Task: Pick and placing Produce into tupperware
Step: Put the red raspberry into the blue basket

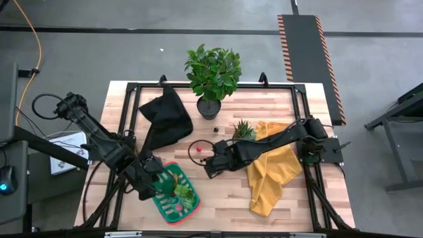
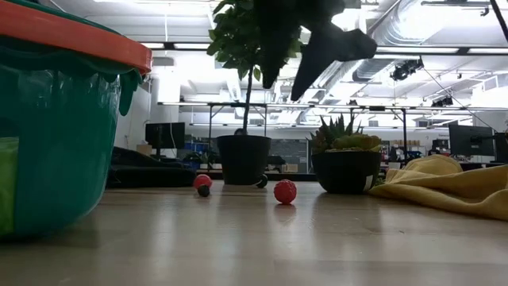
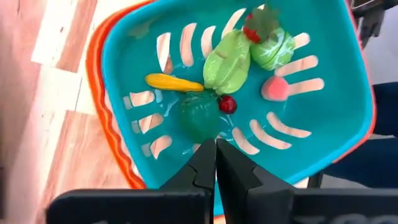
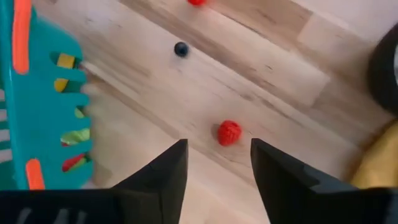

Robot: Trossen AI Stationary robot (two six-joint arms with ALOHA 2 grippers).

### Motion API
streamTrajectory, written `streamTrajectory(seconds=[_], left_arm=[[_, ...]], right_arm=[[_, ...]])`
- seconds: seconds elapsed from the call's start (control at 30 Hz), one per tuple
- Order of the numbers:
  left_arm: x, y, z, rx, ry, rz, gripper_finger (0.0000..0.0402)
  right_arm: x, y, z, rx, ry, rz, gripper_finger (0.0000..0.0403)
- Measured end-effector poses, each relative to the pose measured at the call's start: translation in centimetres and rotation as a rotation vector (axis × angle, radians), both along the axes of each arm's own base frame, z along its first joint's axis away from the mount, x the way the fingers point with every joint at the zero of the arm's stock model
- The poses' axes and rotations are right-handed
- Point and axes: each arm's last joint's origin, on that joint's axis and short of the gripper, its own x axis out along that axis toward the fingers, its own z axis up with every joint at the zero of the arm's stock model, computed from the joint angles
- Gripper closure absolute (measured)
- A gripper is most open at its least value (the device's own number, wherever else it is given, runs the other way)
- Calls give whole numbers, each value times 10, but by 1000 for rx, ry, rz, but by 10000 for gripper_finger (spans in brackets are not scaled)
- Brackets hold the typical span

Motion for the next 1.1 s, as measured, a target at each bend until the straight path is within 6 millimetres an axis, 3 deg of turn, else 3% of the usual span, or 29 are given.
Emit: streamTrajectory(seconds=[0.17,0.53,1.1], left_arm=[[-13,10,15,-4,-47,-36,398],[-40,30,40,6,-162,-123,401],[-49,37,44,43,-181,-158,400]], right_arm=[[7,-5,-5,54,-24,-108,210],[15,-3,-30,144,39,-239,208],[25,0,-70,184,141,-304,208]])
